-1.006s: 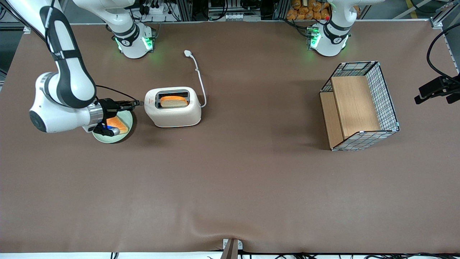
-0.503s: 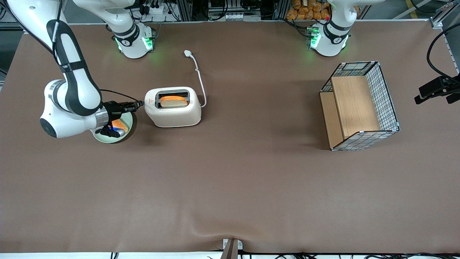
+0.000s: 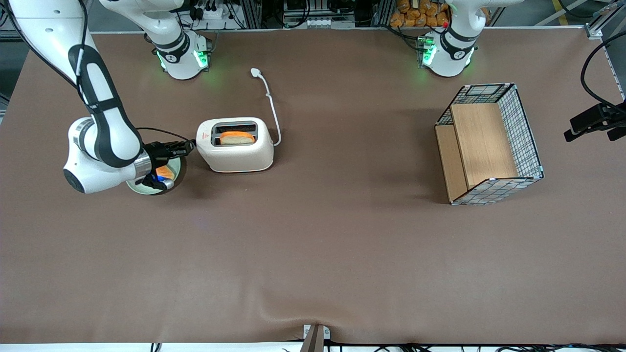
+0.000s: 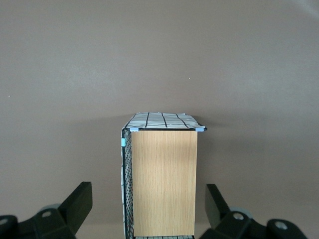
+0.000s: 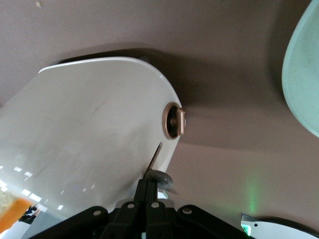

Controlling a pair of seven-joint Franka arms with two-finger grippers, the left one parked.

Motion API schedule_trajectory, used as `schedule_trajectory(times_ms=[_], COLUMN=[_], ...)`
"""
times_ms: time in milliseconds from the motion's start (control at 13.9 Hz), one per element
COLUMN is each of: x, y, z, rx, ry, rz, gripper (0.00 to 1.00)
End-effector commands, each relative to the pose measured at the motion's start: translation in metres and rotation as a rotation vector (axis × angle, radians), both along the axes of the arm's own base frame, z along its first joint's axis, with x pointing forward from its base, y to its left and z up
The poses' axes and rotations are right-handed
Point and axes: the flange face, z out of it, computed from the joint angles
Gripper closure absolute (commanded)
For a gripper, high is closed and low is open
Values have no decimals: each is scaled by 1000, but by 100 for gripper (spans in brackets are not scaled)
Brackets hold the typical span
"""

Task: Press toaster button with right arm

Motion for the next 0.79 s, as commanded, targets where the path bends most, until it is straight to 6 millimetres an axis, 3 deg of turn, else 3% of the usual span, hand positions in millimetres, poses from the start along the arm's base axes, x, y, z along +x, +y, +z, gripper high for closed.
schedule_trajectory(times_ms=[0, 287, 719], x=[-6, -7, 0], y=[7, 4, 4], z=[-37, -51, -42], rx=[55, 56, 61], ry=[31, 29, 14], rz=[-7, -6, -2], gripper=[100, 100, 100])
